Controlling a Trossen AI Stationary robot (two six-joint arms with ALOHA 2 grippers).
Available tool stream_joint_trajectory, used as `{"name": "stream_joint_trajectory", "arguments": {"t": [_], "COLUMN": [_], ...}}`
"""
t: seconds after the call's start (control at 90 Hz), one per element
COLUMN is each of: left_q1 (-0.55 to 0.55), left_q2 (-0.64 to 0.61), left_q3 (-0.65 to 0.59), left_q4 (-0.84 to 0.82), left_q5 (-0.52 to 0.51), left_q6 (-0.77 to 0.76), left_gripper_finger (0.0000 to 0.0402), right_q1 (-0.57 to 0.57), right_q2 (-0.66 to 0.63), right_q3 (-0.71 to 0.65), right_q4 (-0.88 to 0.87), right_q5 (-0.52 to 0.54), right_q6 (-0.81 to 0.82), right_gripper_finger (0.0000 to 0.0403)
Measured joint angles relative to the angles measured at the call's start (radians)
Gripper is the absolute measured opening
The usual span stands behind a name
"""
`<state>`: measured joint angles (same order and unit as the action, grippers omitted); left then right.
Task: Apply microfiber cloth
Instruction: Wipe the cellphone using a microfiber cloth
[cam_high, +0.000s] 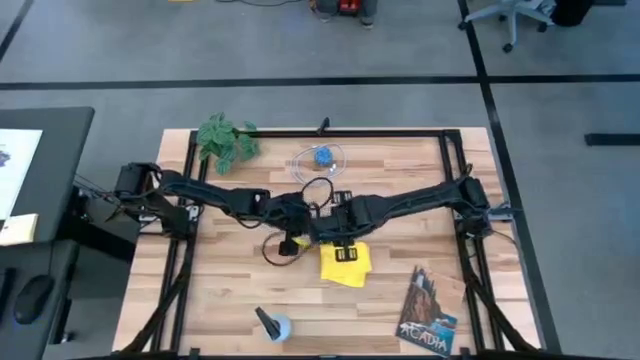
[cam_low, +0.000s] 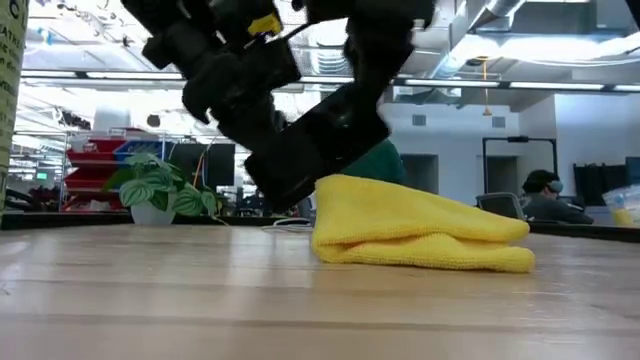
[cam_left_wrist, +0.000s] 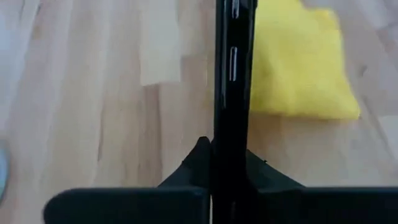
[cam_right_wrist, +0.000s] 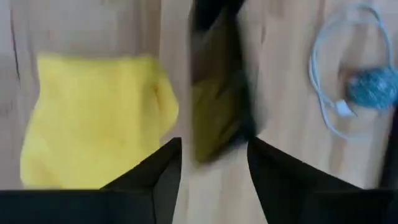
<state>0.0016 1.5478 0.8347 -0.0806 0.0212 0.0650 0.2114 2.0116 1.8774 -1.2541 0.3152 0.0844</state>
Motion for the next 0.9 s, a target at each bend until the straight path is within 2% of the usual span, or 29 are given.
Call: {"name": "stream_joint_trajectory", "arguments": {"t": [0.089,0.2,0.289,0.4,0.567,0.7,0.9], "left_q1": [0.022,0.054,0.065,0.059,0.039,0.038,0.038], "left_q2": [-0.065,-0.175,-0.272,-0.387,-0.516,-0.564,-0.562], "left_q3": [-0.077,-0.186,-0.275,-0.373,-0.475,-0.515,-0.548], "left_q4": [0.045,0.137,0.172,0.196,0.212,0.222,0.266], "left_q5": [0.008,0.068,0.095,0.109,0.107,0.105,0.105], "left_q6": [-0.047,-0.119,-0.177,-0.243,-0.289,-0.290,-0.294], "left_gripper_finger": [0.0001,0.0001,0.0001,0.0001,0.0003,0.0006,0.0008], "right_q1": [0.038,0.081,0.111,0.136,0.137,0.137,0.149], "right_q2": [-0.012,-0.016,-0.017,-0.035,-0.083,-0.086,-0.081], "right_q3": [0.000,0.000,-0.035,-0.154,-0.387,-0.497,-0.592], "right_q4": [-0.025,-0.006,0.083,0.212,0.461,0.600,0.744], "right_q5": [0.003,0.006,0.006,0.002,0.003,-0.002,-0.001], "right_q6": [0.032,0.054,0.058,0.098,0.256,0.333,0.350], "right_gripper_finger": [0.0165,0.0156,0.0151,0.0148,0.0154,0.0186,0.0277]}}
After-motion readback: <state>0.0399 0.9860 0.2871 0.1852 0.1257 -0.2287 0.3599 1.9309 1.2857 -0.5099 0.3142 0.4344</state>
